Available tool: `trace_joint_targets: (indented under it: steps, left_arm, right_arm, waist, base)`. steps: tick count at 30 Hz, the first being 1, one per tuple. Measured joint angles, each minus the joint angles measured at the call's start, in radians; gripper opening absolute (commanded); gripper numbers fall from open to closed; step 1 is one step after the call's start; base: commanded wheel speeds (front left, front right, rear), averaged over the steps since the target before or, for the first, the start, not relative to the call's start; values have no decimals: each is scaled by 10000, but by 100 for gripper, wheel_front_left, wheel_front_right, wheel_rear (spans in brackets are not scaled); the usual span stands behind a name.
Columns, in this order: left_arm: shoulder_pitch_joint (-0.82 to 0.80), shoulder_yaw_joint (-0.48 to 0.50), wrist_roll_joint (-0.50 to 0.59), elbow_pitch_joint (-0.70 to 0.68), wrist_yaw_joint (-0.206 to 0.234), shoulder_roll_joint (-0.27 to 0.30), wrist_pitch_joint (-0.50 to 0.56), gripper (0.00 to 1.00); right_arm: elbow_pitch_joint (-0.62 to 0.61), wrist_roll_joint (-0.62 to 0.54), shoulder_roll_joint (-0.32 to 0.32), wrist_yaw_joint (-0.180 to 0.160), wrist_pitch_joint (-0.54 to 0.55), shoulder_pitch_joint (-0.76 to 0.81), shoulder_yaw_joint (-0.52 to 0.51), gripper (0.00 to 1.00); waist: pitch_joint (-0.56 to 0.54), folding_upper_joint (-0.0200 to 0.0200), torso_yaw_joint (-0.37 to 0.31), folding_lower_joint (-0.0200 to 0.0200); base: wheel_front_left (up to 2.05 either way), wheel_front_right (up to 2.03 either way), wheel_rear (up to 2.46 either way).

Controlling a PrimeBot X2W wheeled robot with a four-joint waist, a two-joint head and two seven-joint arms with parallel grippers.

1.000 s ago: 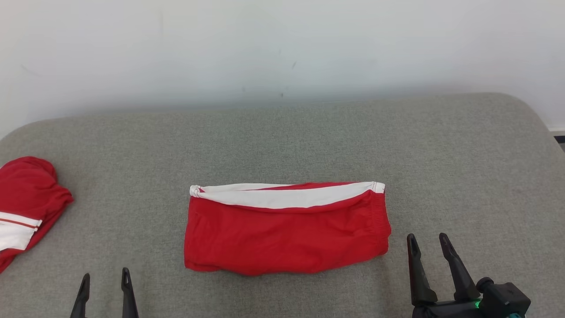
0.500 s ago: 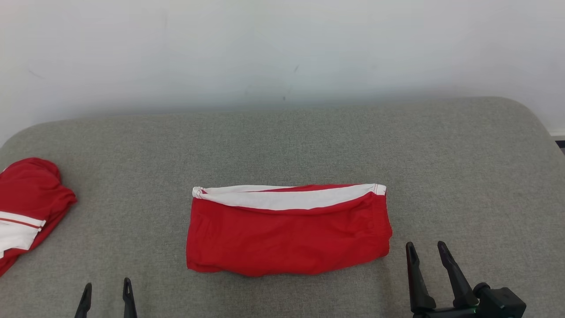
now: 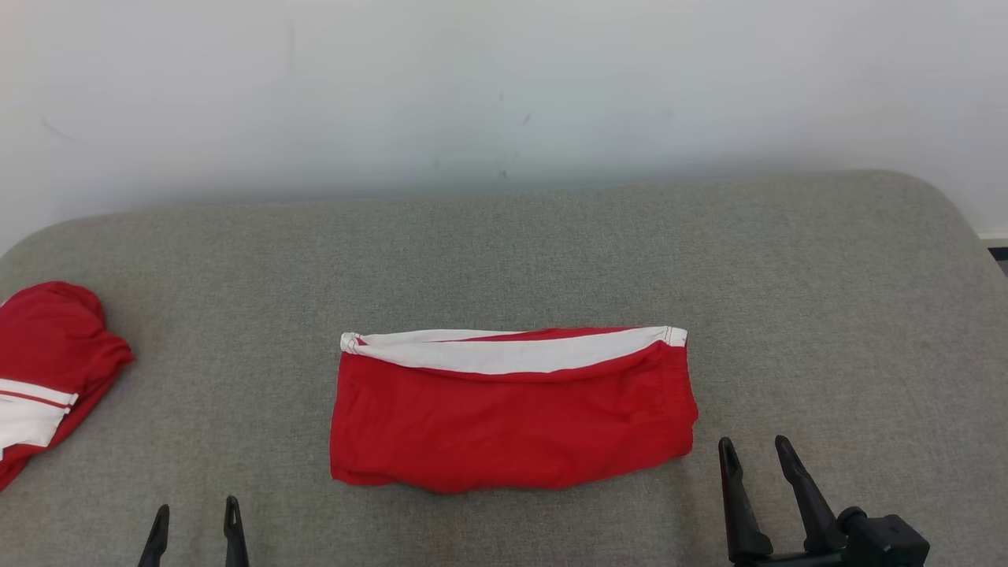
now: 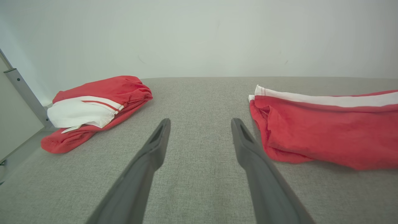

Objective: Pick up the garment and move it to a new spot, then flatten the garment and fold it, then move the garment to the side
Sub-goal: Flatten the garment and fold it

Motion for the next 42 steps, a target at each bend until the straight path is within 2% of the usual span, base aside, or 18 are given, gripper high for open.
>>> trace_joint_targets:
  steps: [14, 17, 22, 33, 36, 42]
  left_arm:
    - [3, -58, -44, -2, -29, -21, 0, 100]
    - [1, -119, -96, -29, 17, -21, 0, 100]
    - [-167, -520, -150, -10, 19, -25, 0, 100]
    - [-365, -1208, -341, -4, 67, -33, 0, 100]
    - [-428, -1321, -341, 42, 77, -29, 0, 100]
    - [-611, -1547, -341, 63, 35, -31, 0, 100]
  right_arm:
    - [119, -21, 0, -2, -2, -28, 50, 100]
    - [556, -184, 0, -2, 0, -372, 217, 100]
    - [2372, -594, -242, 0, 2, -1942, 600, 100]
    - [7051, -746, -750, 0, 2, -4715, 73, 100]
    - [8692, -205, -667, 0, 98, -5440, 52, 100]
    - [10046, 819, -616, -2, 545, -6339, 84, 100]
  waist:
    - [-7, 0, 34, 0]
    - [54, 0, 25, 0]
    - [144, 0, 157, 0]
    - [309, 0, 1047, 1]
    - [411, 1, 1308, 1]
    - [538, 0, 1635, 0]
  base:
    - [0, 0, 0]
    - [0, 0, 0]
    - [0, 0, 0]
    - [0, 0, 0]
    - [0, 0, 0]
    - [0, 0, 0]
